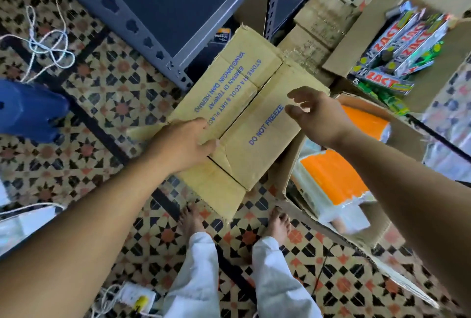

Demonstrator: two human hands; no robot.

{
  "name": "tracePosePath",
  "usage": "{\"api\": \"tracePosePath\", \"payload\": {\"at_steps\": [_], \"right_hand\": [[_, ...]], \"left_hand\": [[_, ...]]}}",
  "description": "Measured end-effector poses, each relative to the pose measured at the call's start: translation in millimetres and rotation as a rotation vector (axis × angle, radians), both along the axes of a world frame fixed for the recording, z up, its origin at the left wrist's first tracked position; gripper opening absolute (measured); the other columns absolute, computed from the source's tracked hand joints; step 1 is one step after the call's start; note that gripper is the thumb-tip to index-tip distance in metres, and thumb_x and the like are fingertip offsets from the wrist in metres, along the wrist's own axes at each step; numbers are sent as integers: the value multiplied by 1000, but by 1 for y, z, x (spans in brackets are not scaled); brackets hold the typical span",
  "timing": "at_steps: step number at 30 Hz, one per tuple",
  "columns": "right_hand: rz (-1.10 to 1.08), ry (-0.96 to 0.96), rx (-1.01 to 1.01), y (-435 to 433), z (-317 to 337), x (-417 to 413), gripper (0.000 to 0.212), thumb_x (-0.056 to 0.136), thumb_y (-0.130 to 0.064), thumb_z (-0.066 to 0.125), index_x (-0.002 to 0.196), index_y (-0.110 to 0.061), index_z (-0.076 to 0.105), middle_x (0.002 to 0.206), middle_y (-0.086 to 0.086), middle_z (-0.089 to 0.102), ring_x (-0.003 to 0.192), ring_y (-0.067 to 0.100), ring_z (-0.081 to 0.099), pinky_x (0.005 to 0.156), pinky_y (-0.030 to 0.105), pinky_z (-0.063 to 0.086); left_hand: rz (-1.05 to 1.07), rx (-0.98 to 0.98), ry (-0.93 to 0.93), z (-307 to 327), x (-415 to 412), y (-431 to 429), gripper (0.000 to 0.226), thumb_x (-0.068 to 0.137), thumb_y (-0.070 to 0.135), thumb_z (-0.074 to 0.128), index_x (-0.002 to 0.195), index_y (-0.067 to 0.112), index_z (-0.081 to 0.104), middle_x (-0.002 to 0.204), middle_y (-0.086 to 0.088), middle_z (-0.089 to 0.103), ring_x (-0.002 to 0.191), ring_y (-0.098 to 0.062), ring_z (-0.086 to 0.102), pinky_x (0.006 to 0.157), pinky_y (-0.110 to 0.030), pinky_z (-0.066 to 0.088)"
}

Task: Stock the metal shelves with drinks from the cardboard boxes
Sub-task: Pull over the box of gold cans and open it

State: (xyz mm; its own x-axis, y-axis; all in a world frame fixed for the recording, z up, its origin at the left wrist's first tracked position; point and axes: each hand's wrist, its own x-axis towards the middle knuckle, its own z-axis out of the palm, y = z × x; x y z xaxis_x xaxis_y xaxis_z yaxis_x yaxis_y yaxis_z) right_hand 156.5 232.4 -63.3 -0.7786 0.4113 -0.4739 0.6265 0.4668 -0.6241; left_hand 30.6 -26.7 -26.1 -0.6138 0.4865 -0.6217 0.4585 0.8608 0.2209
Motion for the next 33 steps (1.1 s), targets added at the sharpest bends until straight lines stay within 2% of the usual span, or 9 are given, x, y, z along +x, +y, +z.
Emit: {"api": "tracePosePath", "payload": {"at_steps": [3, 7, 11, 14, 16, 20, 23, 28, 33], "right_hand": [[50, 7, -7, -2, -1, -8, 40, 100, -37, 62, 138, -27, 57, 134, 0, 62, 122, 21, 58, 99, 32, 45], [116, 41, -1, -15, -22, -24, 45, 100, -35, 61, 143, -27, 51, 138, -2, 60, 118, 23, 60, 95, 28, 42], [312, 13, 63, -25, -54, -39, 51, 101, -32, 57, 150, -26, 44, 148, 0, 54, 130, 25, 54, 103, 29, 36], [543, -33, 237, -31, -77, -46, 53, 103, -36, 49, 154, -25, 38, 159, -2, 41, 156, 22, 18, 124, 49, 8], [636, -56, 359, -32, -79, -50, 55, 102, -45, 38, 153, -23, 40, 155, -1, 43, 155, 24, 17, 124, 57, 1], [564, 157, 559, -28, -48, -62, 61, 95, -55, 21, 123, -16, 58, 107, 8, 71, 117, 33, 60, 120, 58, 12], [502, 149, 660, -22, -5, -66, 55, 97, -56, 20, 120, -19, 52, 77, 9, 73, 88, 34, 70, 110, 47, 28], [413, -72, 589, -10, 35, -29, 60, 97, -71, 29, 137, -28, 46, 99, 15, 72, 94, 42, 68, 70, 40, 43], [270, -223, 477, -5, 25, 6, 64, 97, -73, 38, 145, -32, 34, 133, 10, 61, 110, 41, 64, 78, 44, 50]], "left_hand": [[191, -19, -120, -24, 14, -19, 67, 93, 57, 57, 148, 26, 34, 121, -13, 63, 112, -36, 61, 81, -38, 53], [249, 45, -50, -50, 26, -9, 82, 96, 52, 55, 160, 31, 8, 165, -6, 19, 147, -34, 28, 110, -52, 38], [151, 156, 89, -80, 16, 3, 77, 96, 46, 56, 160, 25, 18, 161, -5, 26, 147, -31, 20, 113, -48, 32], [195, 286, 139, -95, 8, -1, 72, 92, 41, 60, 156, 23, 29, 152, -7, 39, 138, -32, 30, 109, -48, 37], [208, 339, 181, -98, 8, -10, 67, 93, 40, 61, 153, 23, 35, 149, -5, 42, 135, -31, 33, 106, -48, 39], [177, 373, 202, -97, 6, -23, 58, 98, 38, 57, 151, 20, 41, 150, -4, 45, 137, -27, 33, 108, -46, 36], [200, 389, 178, -87, 2, -21, 59, 99, 39, 56, 152, 19, 39, 152, -5, 43, 140, -27, 32, 106, -47, 38], [164, 337, 156, -70, 3, -5, 67, 97, 40, 58, 156, 21, 31, 154, -5, 37, 142, -27, 28, 107, -48, 38], [98, 254, 161, -73, 5, 11, 83, 92, 51, 62, 158, 21, 20, 158, -7, 29, 145, -29, 24, 110, -50, 40]]}}
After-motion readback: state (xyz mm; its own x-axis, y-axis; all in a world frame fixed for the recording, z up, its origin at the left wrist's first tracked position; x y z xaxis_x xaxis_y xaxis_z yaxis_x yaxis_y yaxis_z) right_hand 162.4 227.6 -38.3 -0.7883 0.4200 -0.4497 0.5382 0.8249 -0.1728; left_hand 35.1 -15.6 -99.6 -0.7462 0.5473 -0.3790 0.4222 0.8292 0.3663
